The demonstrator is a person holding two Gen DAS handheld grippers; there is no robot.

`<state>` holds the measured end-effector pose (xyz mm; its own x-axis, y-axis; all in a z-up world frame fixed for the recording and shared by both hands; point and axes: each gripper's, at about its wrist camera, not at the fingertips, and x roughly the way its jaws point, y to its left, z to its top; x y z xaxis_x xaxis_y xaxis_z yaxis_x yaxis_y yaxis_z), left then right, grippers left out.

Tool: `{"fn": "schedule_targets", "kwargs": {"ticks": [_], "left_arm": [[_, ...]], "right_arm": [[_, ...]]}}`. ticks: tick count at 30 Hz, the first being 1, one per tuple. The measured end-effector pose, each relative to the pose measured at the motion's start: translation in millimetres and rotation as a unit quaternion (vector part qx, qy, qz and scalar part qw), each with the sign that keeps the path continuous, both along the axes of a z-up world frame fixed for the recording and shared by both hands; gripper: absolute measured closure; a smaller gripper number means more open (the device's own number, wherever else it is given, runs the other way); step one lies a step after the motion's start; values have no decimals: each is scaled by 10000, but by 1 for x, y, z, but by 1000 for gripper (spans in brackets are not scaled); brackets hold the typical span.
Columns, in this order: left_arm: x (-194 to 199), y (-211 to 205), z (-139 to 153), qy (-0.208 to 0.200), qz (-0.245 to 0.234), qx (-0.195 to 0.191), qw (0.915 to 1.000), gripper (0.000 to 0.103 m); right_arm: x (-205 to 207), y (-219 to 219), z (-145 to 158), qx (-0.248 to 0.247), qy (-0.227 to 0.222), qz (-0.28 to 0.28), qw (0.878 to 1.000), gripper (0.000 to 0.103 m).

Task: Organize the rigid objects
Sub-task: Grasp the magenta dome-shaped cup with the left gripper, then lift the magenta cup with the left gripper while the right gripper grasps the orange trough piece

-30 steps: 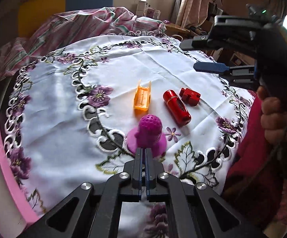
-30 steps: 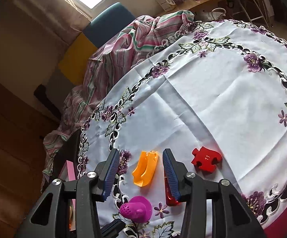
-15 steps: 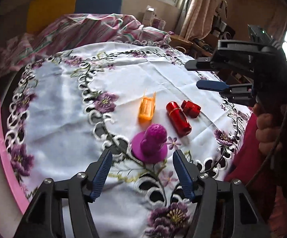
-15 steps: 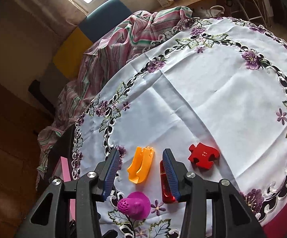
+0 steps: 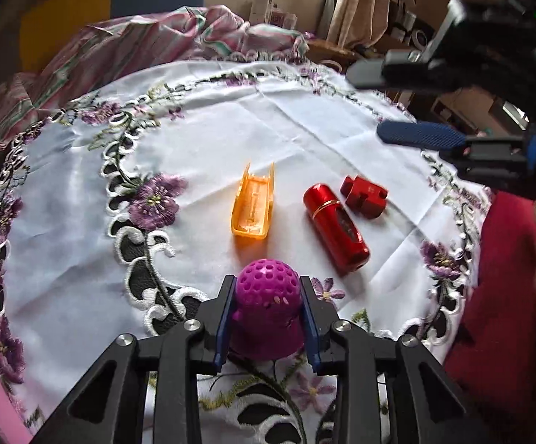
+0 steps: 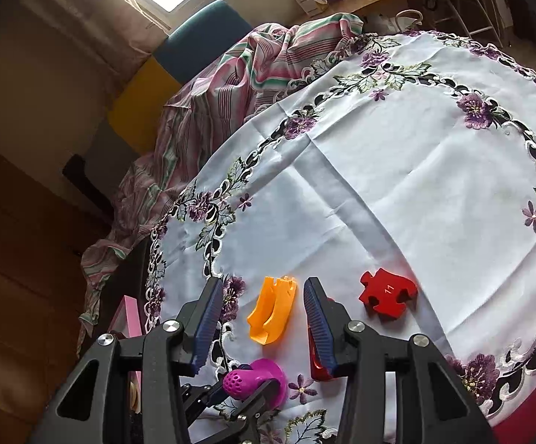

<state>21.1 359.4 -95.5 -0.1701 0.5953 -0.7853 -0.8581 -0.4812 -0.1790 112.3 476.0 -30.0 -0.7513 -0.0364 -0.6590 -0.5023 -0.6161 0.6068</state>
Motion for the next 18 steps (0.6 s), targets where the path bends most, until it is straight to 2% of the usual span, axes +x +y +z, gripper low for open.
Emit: {"fn": "schedule_targets", "kwargs": {"ticks": [9, 14, 18], "left_arm": [[7, -57, 25, 157, 253, 125, 9995, 71], [5, -90, 31, 44, 524, 221, 9984, 71], [2, -110, 38, 36, 706, 319, 9970, 71]], "right_arm": [[-15, -13, -1, 143, -286, 531, 9981, 57], [-39, -32, -4, 505, -873, 990, 9900, 57], [-59, -38, -15, 407, -1122, 1079, 9870, 57]]}}
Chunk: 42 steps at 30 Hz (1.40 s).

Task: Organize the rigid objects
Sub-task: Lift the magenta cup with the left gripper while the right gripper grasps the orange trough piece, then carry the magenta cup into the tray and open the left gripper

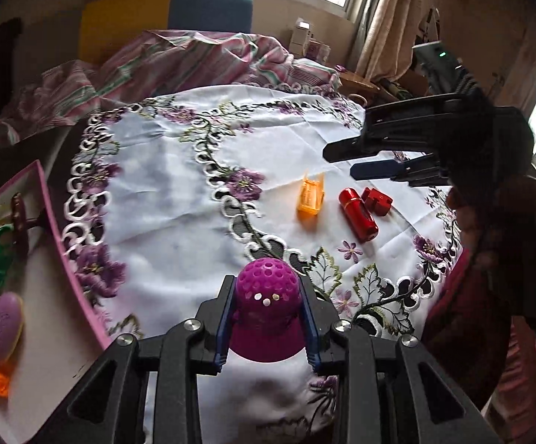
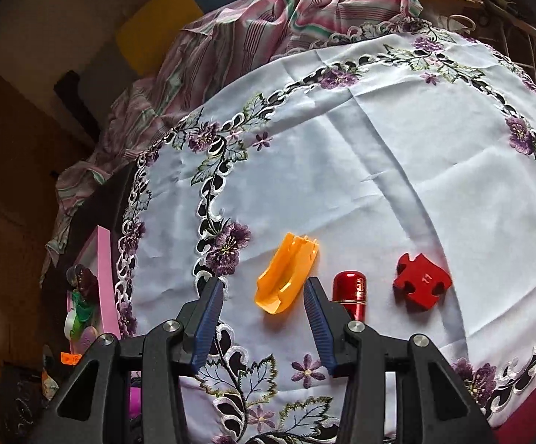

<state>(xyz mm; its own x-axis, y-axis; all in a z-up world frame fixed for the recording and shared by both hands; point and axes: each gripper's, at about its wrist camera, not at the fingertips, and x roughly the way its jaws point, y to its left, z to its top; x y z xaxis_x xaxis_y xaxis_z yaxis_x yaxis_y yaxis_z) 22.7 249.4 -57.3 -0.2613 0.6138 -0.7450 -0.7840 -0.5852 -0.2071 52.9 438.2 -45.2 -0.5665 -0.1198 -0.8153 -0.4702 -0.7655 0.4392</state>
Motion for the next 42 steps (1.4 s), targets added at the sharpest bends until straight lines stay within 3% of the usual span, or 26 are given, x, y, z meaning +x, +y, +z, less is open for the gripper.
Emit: {"fn": "schedule_targets", "kwargs": {"ticks": [4, 7, 14, 16, 21, 27, 34, 42], "left_arm": [[-2, -20, 11, 69, 162, 125, 9998, 71], [-4, -33, 17, 68, 265, 217, 9994, 71], [-6, -52, 18, -17, 462, 311, 9984, 71], [-6, -58, 17, -43, 527, 312, 9981, 71], [-10, -72, 16, -99, 723, 314, 9968, 71], [-14, -93, 13, -155, 983, 252, 9947, 71], [-26, -123, 22, -69, 1473, 260, 9887, 71], [-46, -157, 30, 213, 2235, 41, 9745, 71]], "right_arm": [[-22, -2, -11, 102, -241, -16, 9997, 57], [-36, -4, -23, 375, -716, -63, 9967, 57], [-49, -8, -45, 493, -1025, 17, 9935, 58], [-54, -14, -53, 831, -1276, 141, 9882, 78], [-63, -40, -53, 1510, -1351, 701, 9767, 77], [-59, -30, -53, 1242, -1288, 621, 9819, 76], [-60, -40, -52, 1625, -1353, 811, 9740, 77], [-59, -54, -52, 1964, -1361, 983, 9661, 77]]}}
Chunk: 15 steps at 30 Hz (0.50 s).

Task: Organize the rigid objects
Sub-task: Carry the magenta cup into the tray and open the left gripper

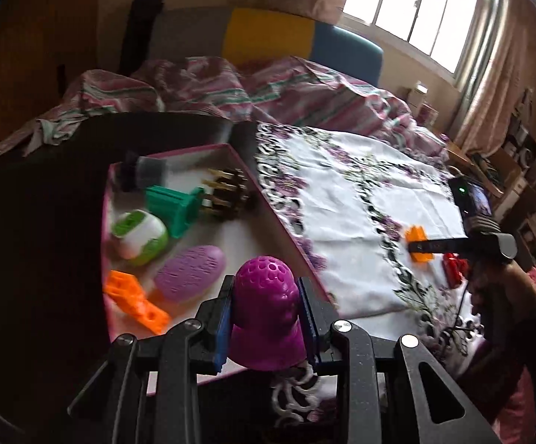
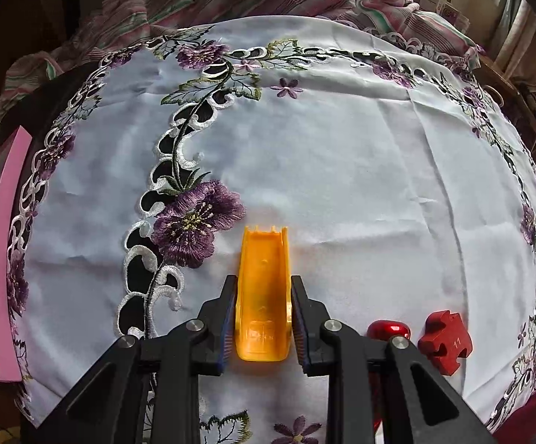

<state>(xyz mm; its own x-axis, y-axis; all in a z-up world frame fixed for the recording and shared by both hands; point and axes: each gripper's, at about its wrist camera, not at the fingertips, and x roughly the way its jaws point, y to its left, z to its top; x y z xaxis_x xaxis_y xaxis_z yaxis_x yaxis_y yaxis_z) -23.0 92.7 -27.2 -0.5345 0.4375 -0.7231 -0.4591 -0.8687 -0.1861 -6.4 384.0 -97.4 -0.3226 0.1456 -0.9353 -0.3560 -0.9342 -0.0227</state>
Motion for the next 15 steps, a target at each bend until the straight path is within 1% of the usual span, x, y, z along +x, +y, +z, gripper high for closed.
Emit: {"fn": "schedule_targets", "kwargs": {"ticks": [5, 8, 15], "left_arm": [[-4, -13, -1, 27, 259, -95, 9996, 71], [-5, -15, 0, 37, 309, -110, 9995, 71], [-5, -17, -1, 81, 380, -193, 9991, 71]], "right_arm": [[3, -1, 2, 46, 14, 53, 10000, 77], [-1, -5, -1, 129, 1, 106, 9999, 77], [-3, -5, -1, 143, -6, 113, 9998, 77]]}}
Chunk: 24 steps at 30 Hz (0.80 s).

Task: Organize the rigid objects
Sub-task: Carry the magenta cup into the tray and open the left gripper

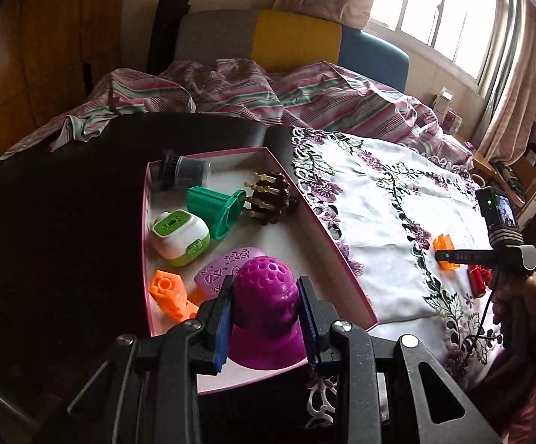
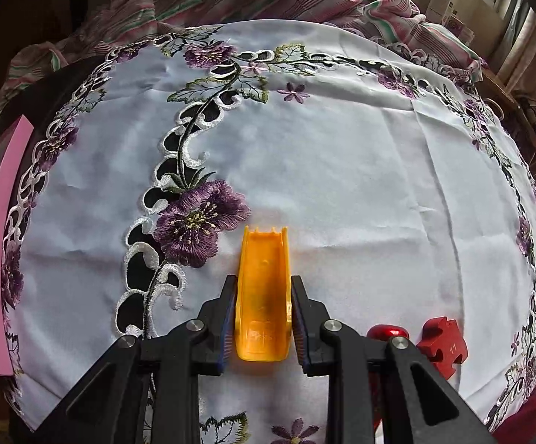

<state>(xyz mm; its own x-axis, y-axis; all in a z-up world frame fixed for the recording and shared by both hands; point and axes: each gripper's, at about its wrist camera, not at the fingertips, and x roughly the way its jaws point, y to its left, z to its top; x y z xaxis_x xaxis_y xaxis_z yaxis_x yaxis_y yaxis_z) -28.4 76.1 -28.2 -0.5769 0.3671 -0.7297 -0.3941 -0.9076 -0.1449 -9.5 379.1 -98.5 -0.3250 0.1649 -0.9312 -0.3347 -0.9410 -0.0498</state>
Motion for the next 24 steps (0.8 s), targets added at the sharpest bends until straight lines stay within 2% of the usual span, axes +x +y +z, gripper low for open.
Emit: {"fn": "schedule_targets", "kwargs": {"ticks": [20, 24], "left_arm": [[-3, 10, -9, -301, -162, 117, 9993, 71], [-13, 12, -11, -515, -192, 348, 9979, 71]], "right_arm": [[2, -2, 0, 96, -16, 116, 9999, 77], [1, -2, -1, 82, -14, 116, 9999, 77]]}}
